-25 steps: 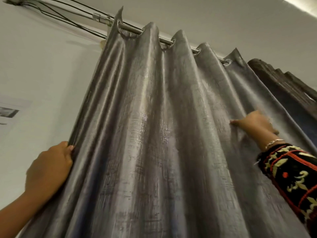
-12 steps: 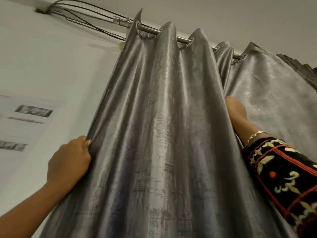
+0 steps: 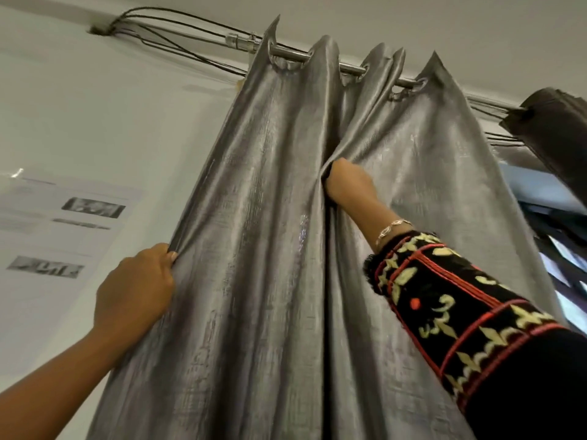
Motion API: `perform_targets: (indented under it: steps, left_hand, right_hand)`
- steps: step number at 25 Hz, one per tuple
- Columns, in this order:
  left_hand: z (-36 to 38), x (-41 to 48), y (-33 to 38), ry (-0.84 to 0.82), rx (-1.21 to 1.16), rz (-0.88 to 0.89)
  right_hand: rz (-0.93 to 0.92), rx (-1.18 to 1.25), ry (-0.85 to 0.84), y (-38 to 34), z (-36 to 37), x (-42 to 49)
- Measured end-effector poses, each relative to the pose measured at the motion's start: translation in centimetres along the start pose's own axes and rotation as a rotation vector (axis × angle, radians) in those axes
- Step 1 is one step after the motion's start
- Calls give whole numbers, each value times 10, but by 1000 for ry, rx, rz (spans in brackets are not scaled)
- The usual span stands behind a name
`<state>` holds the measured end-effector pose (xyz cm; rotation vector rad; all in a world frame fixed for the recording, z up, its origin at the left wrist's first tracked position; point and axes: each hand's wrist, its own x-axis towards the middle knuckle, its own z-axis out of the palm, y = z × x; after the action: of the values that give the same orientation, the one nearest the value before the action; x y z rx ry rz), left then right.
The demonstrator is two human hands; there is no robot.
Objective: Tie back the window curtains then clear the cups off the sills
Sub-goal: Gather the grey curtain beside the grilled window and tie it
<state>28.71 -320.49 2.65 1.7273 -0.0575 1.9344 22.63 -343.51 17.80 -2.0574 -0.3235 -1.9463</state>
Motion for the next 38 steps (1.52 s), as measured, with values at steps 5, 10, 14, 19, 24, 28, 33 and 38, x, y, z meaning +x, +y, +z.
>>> perform_targets:
  steps: [5,10,14,19,24,28,33,38]
  left_hand:
    - [6,-3,5,-8,-16,4]
    - [11,-9,12,1,-42,14]
    - [12,-7,8,4,-57,10]
    - [10,-6,6,5,-88,15]
    - [2,-2,3,22,-94,28]
    - [-13,7,-11,1,-58,50]
    - [-50,36,-46,-39,31,101]
    - [-91,74,-77,-65,155,178]
  right_hand:
    - [129,-20,284,82,-37,-3]
    - [534,-247,427,184,-97,-13]
    - [673,-191,193,324,-122,20]
    - [426,-178,173,179,-125,-22]
    - [187,-119,99,92,-69,3]
    - [185,-17,43,17,-32,24]
    - [-8,61,15,-89,5,35]
    - [-127,201,-36,-204,37,33]
